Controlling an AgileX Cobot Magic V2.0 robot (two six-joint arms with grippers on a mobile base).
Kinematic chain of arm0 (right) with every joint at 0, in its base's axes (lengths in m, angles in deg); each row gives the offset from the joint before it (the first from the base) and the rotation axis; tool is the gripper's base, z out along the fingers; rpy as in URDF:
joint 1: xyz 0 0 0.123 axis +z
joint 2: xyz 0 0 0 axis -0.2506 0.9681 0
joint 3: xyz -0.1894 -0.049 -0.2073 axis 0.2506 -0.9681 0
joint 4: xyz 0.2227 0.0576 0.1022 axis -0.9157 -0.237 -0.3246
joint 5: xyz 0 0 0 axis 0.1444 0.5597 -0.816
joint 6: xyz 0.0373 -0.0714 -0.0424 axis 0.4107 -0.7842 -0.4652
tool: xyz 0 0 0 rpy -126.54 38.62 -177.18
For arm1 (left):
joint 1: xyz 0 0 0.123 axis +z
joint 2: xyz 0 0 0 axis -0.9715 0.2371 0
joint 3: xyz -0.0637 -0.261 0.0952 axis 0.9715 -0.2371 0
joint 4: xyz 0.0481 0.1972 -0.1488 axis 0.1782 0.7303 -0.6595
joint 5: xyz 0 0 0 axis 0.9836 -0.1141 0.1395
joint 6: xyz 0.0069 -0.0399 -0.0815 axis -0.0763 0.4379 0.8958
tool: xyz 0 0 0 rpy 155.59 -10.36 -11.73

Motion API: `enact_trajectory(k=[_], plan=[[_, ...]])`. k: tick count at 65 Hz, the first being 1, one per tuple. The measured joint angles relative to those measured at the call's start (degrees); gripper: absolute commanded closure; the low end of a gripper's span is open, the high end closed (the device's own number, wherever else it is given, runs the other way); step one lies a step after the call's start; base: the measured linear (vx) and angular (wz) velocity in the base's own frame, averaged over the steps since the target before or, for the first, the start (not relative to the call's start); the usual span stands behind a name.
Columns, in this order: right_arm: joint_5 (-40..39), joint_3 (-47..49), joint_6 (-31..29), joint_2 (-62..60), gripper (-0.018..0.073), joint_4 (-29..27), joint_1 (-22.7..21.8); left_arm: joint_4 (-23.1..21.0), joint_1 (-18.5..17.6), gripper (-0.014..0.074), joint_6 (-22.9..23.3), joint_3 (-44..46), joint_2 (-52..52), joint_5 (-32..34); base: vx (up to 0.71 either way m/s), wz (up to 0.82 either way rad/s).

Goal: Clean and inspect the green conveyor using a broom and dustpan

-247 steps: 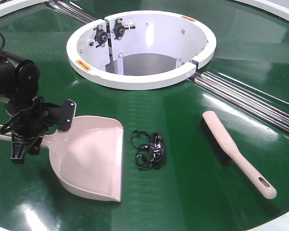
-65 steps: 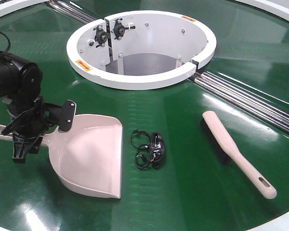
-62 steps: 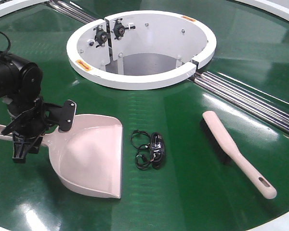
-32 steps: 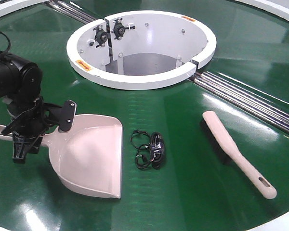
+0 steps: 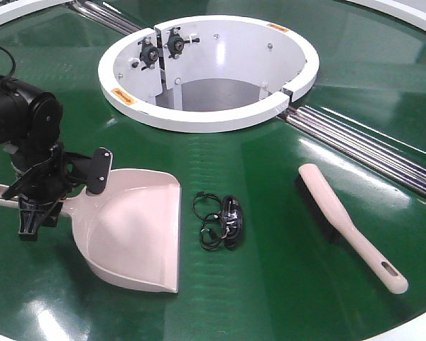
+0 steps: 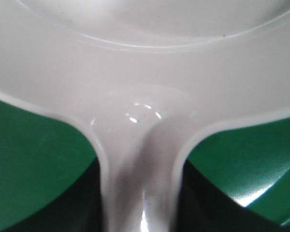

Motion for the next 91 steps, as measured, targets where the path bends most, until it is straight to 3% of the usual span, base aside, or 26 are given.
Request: enact_trajectory(k=[25, 61, 71, 81, 91], plan=[[4.87, 0.0, 0.0, 4.98, 0.0529, -1.33, 0.0, 0.0, 0.0, 0.0603, 0.0, 0.0, 0.0, 0.0, 0.0, 0.0], [4.23, 0.04, 2.82, 4.97, 0.0477, -0.14, 0.0, 0.0, 0.0, 0.0603, 0.0, 0.0, 0.0, 0.0, 0.0, 0.0], [6.04, 0.04, 2.65, 4.97, 0.0375, 0.68, 0.0, 0.0, 0.0, 0.0603, 0.0, 0.0, 0.0, 0.0, 0.0, 0.0], [7.94, 0.04, 0.63, 4.97, 0.0197, 0.68, 0.29, 0.0, 0.0, 0.0603, 0.0, 0.0, 0.0, 0.0, 0.0, 0.0], [9.48, 0.56, -4.21, 5.74, 0.0049, 0.68, 3.85, 0.0, 0.0, 0.0603, 0.0, 0.0, 0.0, 0.0, 0.0, 0.0]])
